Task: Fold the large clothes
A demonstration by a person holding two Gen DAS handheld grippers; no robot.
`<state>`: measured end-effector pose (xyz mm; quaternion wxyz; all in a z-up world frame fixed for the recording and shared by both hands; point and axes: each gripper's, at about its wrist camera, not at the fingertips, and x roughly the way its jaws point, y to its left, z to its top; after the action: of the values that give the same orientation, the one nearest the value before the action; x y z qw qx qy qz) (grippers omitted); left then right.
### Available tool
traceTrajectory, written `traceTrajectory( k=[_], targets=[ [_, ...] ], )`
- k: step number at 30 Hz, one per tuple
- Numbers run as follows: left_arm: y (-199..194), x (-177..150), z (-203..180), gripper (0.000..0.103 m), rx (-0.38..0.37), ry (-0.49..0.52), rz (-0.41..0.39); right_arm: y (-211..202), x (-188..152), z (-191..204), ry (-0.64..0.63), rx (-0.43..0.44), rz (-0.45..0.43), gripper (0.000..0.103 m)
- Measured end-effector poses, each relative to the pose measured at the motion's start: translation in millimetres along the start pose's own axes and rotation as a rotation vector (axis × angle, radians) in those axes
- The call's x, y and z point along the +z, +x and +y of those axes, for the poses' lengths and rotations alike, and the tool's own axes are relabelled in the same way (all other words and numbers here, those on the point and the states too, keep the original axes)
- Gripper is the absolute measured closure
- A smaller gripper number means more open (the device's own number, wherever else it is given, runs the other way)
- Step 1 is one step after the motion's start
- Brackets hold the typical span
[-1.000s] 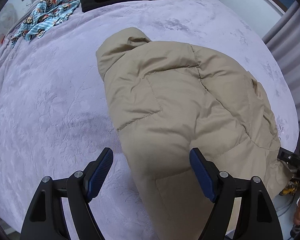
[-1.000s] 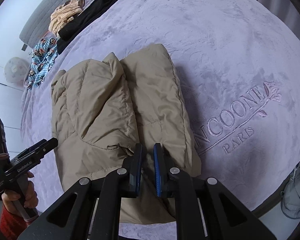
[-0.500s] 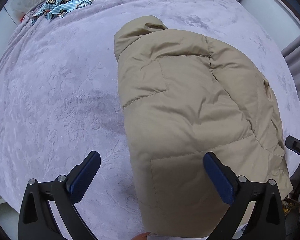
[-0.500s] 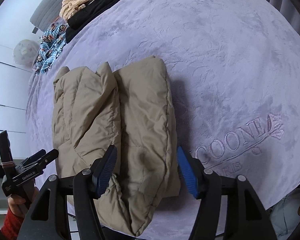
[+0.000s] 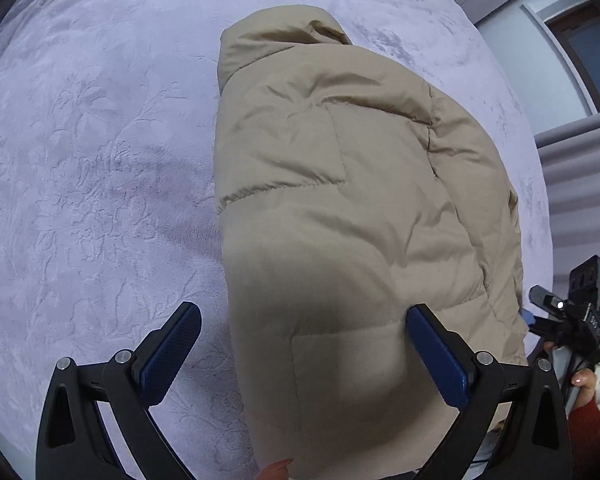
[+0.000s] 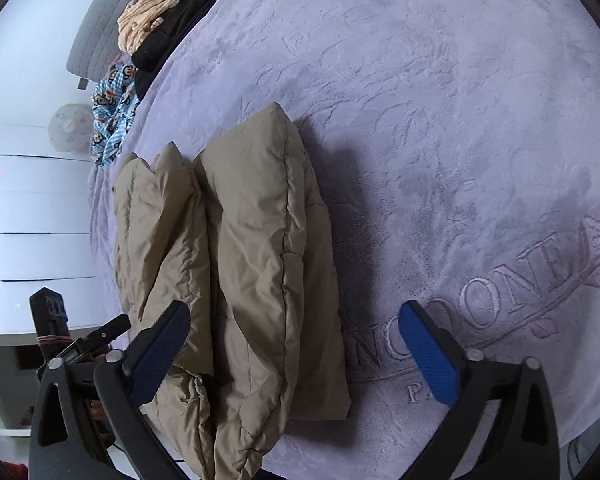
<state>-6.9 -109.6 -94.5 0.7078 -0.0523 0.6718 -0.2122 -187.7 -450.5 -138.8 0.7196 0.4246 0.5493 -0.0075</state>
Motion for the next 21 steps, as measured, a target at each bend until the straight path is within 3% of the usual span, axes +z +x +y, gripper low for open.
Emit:
traceTrajectory(
  k=[6, 11, 14, 21],
  targets=[
    [13.2, 16.6, 29.8, 0.000, -0.125, -0.078, 0.003, 31.8, 18.0, -15.4, 0.078, 0.125, 0.071, 0.000],
    [33.0, 20.7, 49.7, 0.000, -0.351, -0.109, 0.068, 46.1, 29.7, -14.5, 0.106, 0.263, 0.092, 0.000],
    [43.0, 23.4, 55.7, 0.000, -0.406, -0.105, 0.093, 51.2, 36.0, 1.0, 0.057, 0.342, 0.119, 0.000],
    [75.2, 34.1, 52.1, 0.000, -0.431, -0.084, 0.144, 82.7, 49.9, 40.3, -0.110, 0.228, 0.237, 0.000]
  ],
)
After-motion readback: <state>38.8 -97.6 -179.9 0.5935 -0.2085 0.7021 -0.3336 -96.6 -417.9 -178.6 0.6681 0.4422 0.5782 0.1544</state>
